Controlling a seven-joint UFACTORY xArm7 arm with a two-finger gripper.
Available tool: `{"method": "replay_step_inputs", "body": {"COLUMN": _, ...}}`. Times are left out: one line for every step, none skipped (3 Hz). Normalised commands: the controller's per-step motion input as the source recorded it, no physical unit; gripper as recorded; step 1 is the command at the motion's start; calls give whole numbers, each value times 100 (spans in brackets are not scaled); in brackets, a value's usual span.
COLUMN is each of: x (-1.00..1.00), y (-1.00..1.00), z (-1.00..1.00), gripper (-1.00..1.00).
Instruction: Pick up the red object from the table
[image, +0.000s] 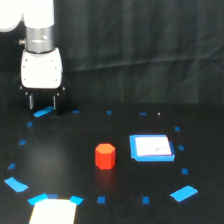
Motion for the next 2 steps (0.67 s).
{"method": "replay_step_inputs", "body": {"x": 93, "y": -100, "z": -12, "gripper": 95}}
{"method": "replay_step_inputs", "body": {"x": 73, "y": -99, "z": -12, "gripper": 100}}
